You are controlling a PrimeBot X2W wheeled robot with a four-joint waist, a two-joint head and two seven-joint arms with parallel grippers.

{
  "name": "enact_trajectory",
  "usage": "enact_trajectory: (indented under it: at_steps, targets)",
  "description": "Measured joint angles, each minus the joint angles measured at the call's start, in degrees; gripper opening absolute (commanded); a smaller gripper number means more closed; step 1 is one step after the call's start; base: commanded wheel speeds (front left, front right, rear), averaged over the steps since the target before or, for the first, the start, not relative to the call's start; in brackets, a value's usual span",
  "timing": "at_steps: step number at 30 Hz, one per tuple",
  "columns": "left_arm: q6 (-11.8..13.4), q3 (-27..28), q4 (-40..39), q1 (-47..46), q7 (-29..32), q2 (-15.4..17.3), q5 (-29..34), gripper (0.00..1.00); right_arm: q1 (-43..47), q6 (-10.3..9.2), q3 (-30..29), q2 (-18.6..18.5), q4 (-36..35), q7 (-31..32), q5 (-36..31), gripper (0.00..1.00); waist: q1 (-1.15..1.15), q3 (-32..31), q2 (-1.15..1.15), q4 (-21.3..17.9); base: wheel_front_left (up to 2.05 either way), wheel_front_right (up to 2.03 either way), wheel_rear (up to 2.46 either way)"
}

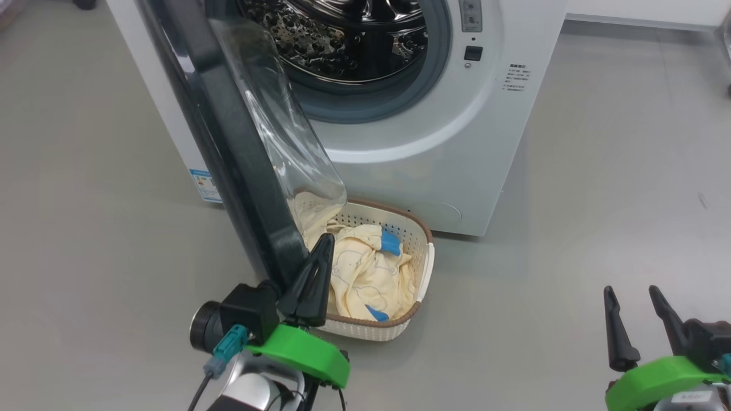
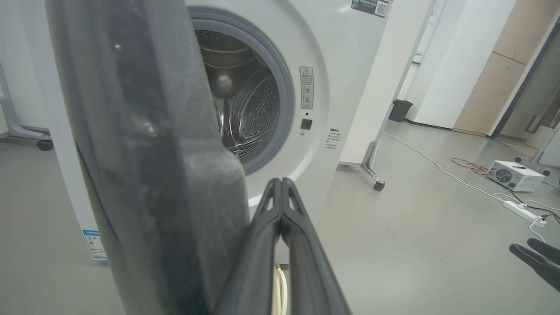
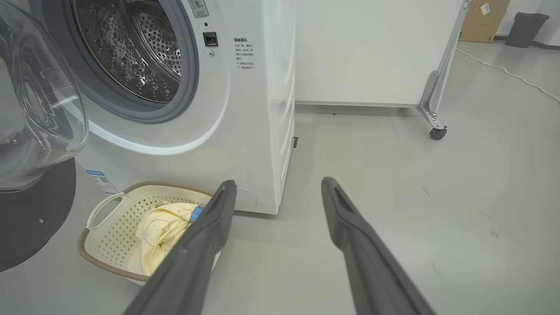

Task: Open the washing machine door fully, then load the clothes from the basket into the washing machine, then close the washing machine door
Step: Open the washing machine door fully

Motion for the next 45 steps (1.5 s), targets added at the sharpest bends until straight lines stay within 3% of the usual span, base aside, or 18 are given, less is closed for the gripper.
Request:
enact_trajectory:
  at_steps: [13, 29, 45]
  targets:
    - [2.5, 0.5, -2.5, 2.5, -0.1, 0.9, 0.0, 0.0, 0.0, 0.0, 0.0, 0.0, 0.0, 0.1, 0.0, 1.0, 0.0, -0.1, 0.0, 2.2, 0.0, 0.0, 0.0]
    - [3.1, 5.9, -5.7, 6.8, -0.6, 6.2, 0.6, 0.0, -0.1, 0.0, -0.6, 0.0, 0.2, 0.5, 0.3, 1.0, 0.0, 0.7, 0.0, 2.5, 0.0, 0.0, 0.0]
    - [3.3, 11.2, -8.1, 9.9, -1.0, 9.7, 0.6, 0.0, -0.2, 0.0, -2.1, 0.1, 0.2, 0.5, 0.3, 1.0, 0.0, 1.7, 0.0, 6.0, 0.0, 0.0, 0.0]
